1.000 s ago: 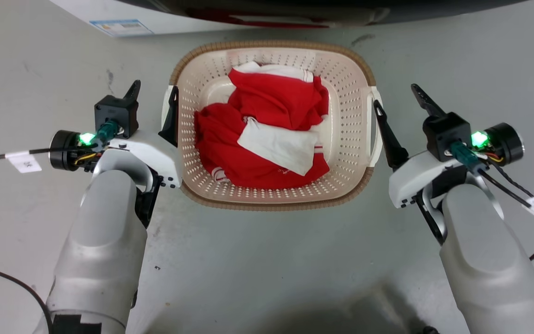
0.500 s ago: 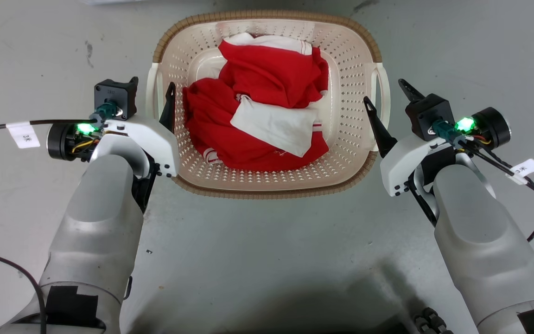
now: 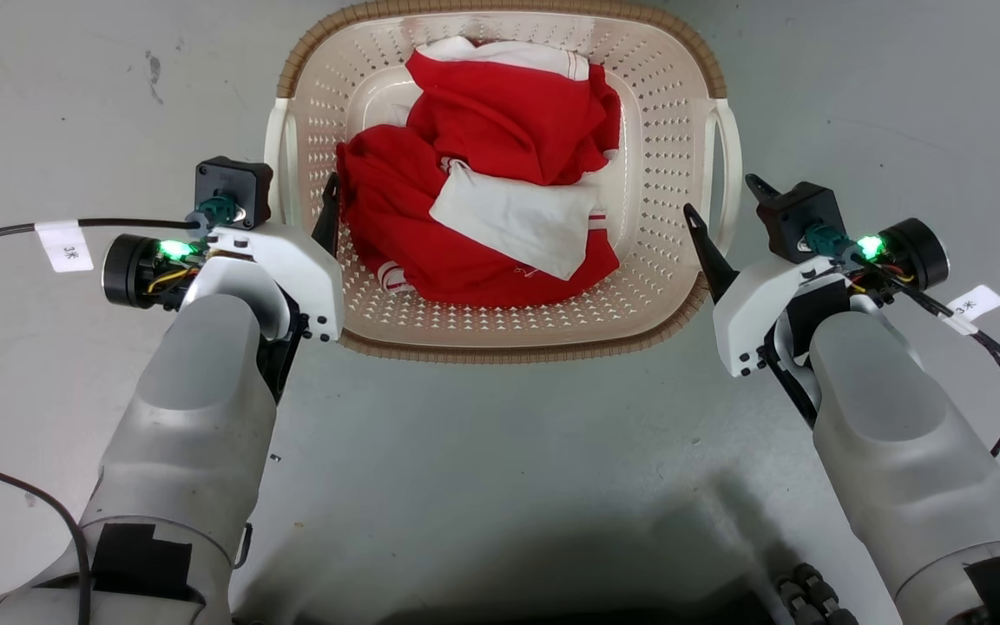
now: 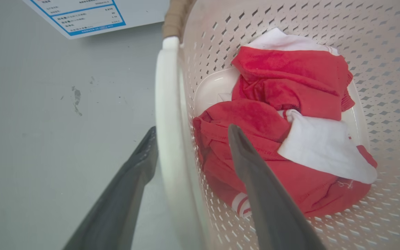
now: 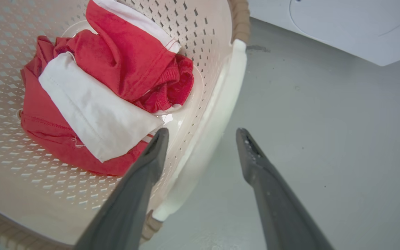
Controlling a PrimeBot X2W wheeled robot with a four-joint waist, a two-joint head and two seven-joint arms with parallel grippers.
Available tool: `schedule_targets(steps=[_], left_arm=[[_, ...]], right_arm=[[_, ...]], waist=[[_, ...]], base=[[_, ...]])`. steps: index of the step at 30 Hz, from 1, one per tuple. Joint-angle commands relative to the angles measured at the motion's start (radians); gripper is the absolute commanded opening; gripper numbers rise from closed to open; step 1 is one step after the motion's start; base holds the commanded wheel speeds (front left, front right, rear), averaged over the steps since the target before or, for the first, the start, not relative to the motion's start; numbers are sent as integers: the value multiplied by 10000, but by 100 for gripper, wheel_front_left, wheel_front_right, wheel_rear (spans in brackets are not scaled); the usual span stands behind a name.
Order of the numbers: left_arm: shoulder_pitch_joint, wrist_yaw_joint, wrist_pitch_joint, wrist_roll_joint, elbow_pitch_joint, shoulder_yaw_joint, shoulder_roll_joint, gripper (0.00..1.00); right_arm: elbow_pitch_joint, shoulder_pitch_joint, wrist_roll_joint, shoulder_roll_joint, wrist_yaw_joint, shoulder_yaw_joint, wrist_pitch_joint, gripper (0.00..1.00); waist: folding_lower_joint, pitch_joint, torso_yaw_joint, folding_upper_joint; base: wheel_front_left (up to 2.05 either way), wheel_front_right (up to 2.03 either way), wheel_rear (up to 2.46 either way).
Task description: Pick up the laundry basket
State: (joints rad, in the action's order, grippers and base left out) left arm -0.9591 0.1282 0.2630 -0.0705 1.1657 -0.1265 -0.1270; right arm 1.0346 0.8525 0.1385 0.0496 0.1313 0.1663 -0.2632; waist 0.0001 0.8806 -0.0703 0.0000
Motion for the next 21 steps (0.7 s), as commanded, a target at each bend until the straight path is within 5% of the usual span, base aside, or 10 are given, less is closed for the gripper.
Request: schedule_targets(steps=[1, 11, 12, 13, 14, 21], left_arm=[[-132, 4, 28, -32, 60, -31, -6, 100], [-338, 12, 28, -132, 533, -325, 12, 100], [-388, 12, 28, -147, 535, -355, 14, 86], [-441, 13, 28, -206, 453, -355, 15, 36], [-436, 14, 28, -242, 464, -389, 44, 0], [-485, 29, 25, -447, 514, -740, 136, 0]], right_arm=[[100, 167, -47, 13, -10, 19, -25, 100], [777, 507, -292, 15, -10, 230, -25, 100], [826, 554, -314, 15, -10, 256, -23, 92], [810, 598, -334, 13, -9, 282, -25, 34], [741, 639, -336, 15, -10, 280, -25, 0], [926, 720, -377, 45, -10, 358, -12, 0]], waist=[[-1, 22, -2, 0], [-1, 249, 5, 0], [-1, 270, 9, 0], [-1, 294, 12, 0], [-1, 312, 8, 0], [-1, 321, 12, 0]], base=[[0, 0, 0], [0, 0, 0], [0, 0, 0], [0, 0, 0], [0, 0, 0], [0, 0, 0]])
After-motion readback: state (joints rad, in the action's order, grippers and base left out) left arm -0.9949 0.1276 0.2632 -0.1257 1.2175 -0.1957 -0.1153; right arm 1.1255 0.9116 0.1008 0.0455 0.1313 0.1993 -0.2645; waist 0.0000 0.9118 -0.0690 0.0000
